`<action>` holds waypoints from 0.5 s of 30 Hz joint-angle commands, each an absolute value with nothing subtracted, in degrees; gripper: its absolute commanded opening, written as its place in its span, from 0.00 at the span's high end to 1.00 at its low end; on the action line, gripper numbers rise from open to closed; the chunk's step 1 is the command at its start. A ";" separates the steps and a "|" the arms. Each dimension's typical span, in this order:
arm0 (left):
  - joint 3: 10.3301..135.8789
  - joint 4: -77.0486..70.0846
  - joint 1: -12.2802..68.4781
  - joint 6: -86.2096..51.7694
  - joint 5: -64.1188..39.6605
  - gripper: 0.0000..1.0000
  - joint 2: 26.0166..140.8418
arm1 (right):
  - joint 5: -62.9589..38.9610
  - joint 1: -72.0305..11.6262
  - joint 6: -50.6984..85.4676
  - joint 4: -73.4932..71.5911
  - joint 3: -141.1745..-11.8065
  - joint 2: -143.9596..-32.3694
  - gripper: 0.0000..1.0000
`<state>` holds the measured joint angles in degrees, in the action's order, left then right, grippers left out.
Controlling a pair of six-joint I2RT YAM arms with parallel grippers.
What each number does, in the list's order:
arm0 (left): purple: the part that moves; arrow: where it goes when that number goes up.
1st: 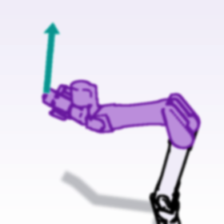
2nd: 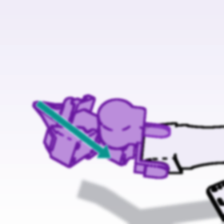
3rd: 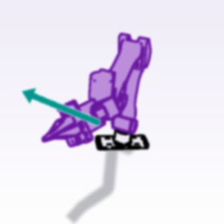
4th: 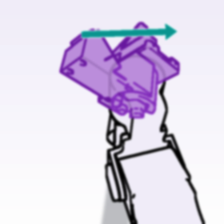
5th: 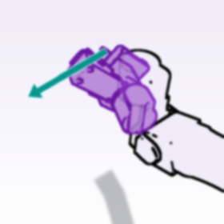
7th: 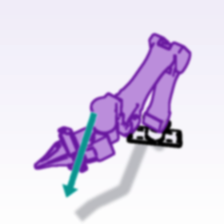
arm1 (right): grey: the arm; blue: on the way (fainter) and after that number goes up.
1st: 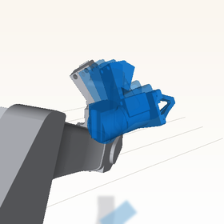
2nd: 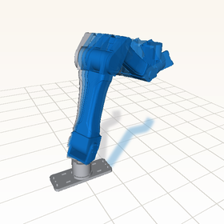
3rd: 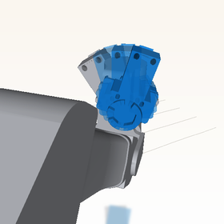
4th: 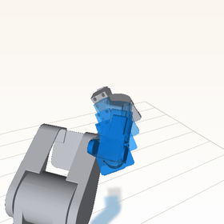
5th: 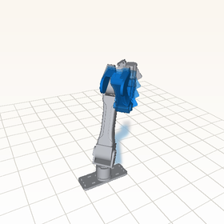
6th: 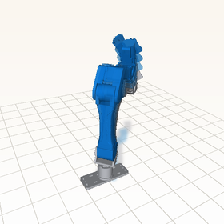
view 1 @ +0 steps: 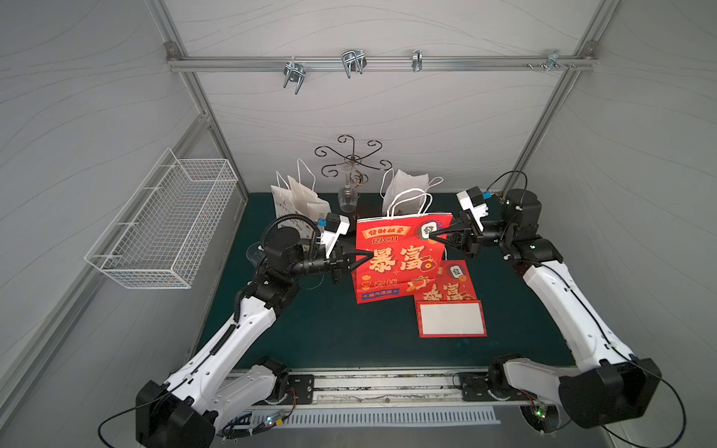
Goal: Put away the paper bag
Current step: Press the paper bag at the center of the board.
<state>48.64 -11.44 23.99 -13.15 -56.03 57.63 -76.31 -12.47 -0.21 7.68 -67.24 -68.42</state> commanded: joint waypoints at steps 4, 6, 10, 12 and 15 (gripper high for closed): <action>48.53 -9.07 23.73 -10.86 -56.92 0.69 56.48 | -76.93 -12.18 3.50 2.72 -69.17 -68.81 1.00; 48.05 -7.92 23.73 -9.70 -56.11 0.51 56.18 | -76.90 -12.22 4.32 1.95 -69.21 -68.82 1.00; 47.18 -5.91 23.73 -7.60 -55.98 0.46 55.99 | -76.82 -12.34 4.83 1.50 -69.43 -68.83 1.00; 47.02 -5.71 23.73 -7.15 -56.83 0.59 56.07 | -76.72 -12.48 4.96 1.32 -69.52 -68.98 1.00; 47.02 -6.21 23.73 -7.29 -57.89 0.85 56.16 | -76.47 -12.63 5.68 0.50 -69.52 -69.16 1.00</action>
<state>46.87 -5.78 23.97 -8.58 -56.03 56.69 -76.55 -12.47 4.27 3.40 -67.57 -68.95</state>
